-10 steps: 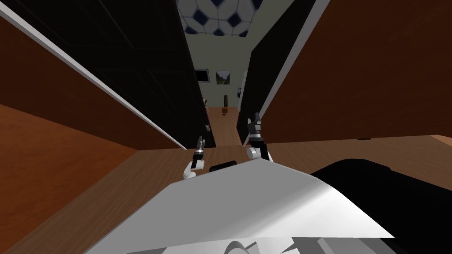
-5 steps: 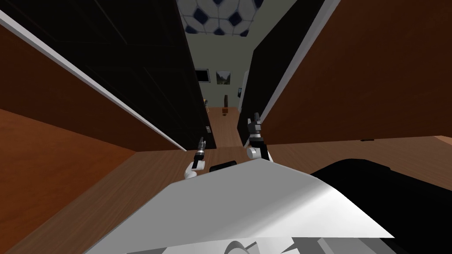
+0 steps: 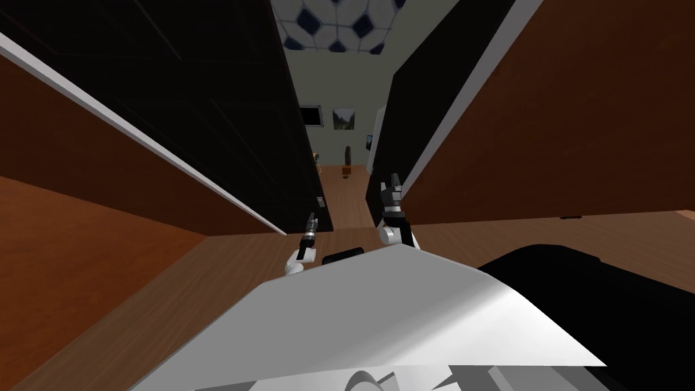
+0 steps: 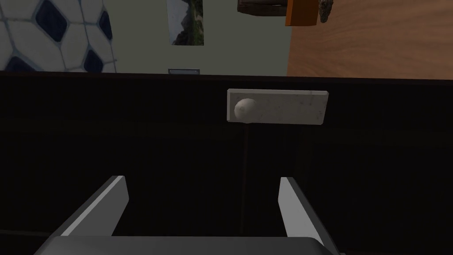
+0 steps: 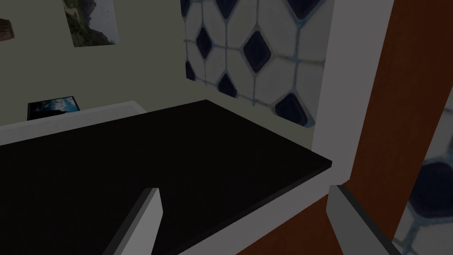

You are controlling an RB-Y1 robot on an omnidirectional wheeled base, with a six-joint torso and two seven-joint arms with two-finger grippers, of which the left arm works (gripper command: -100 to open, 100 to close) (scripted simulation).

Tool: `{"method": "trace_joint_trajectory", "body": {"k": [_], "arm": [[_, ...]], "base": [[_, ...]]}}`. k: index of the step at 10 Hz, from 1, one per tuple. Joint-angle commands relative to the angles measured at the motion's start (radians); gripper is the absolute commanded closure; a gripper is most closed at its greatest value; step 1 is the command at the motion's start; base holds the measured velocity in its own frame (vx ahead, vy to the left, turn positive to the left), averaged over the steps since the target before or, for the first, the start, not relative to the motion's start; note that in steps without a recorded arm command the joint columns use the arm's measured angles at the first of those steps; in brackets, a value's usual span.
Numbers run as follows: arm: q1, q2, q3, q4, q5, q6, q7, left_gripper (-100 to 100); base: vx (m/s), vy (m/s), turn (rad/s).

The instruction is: Push the door open

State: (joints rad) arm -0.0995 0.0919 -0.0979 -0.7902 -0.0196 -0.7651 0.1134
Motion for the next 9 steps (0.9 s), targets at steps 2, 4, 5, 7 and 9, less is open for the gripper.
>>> {"method": "trace_joint_trajectory", "body": {"k": [2,4,5,7,9], "arm": [[-0.027,0.001,-0.003,0.070,0.001,-0.017,0.004,-100],[-0.045,-0.001,-0.006,0.120,0.001,-0.028,0.006,-100],[-0.049,-0.002,-0.007,0.131,0.001,-0.030,0.006,-100],[-0.055,-0.002,-0.007,0.144,0.001,-0.034,0.007,-100],[-0.057,-0.002,-0.003,0.150,0.003,-0.035,0.004,-100]], "base": [[0.102,0.028,0.000],[0.145,0.033,0.000],[0.132,0.024,0.002],[0.094,0.011,0.000],[0.177,-0.014,-0.024]]}}
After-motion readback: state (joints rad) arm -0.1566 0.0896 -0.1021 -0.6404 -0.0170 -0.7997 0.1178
